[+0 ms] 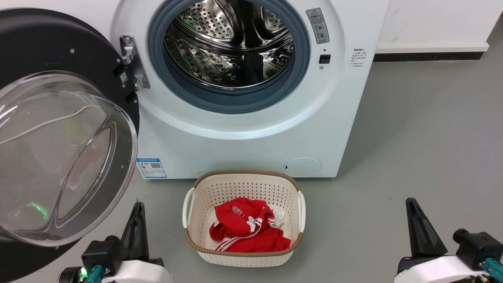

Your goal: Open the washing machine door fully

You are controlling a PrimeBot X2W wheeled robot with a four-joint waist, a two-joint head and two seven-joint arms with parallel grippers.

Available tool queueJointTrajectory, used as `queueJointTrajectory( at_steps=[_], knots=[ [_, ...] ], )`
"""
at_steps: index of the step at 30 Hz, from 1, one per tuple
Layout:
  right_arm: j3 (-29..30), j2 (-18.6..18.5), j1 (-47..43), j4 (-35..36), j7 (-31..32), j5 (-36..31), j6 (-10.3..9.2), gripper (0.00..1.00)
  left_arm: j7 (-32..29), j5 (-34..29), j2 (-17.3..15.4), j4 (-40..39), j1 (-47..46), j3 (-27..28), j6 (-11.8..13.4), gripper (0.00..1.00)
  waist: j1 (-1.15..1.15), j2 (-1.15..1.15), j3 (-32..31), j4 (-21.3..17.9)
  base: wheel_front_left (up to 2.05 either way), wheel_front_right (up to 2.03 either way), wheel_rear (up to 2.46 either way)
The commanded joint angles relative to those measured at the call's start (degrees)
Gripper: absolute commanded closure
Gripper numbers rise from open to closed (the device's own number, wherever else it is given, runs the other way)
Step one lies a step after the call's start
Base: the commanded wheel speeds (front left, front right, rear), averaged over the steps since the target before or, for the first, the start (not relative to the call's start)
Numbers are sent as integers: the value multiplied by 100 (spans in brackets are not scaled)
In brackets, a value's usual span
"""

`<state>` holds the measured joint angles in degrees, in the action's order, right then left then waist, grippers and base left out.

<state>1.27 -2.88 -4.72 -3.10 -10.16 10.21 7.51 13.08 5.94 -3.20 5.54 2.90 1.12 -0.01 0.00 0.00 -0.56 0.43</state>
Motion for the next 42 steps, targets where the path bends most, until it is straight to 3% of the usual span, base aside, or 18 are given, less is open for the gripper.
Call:
queueJointTrajectory(
  at_steps=[1, 21, 42],
  knots=[
    [7, -31, 131, 39, 52, 401, 0, 100, -83, 377, -18, -37, -203, 54, -34, 100, 0, 0, 2, -1, 0, 0, 0],
    [36, -117, 415, -268, 393, 2555, -1, 100, -533, 2567, -6, 132, -353, 133, -223, 100, 0, 0, 14, -9, 0, 0, 0],
    [95, -148, 615, -496, 691, 4234, -1, 100, -938, 4296, 3, 332, -535, 249, -377, 100, 0, 0, 26, -16, 0, 0, 0]
  ],
)
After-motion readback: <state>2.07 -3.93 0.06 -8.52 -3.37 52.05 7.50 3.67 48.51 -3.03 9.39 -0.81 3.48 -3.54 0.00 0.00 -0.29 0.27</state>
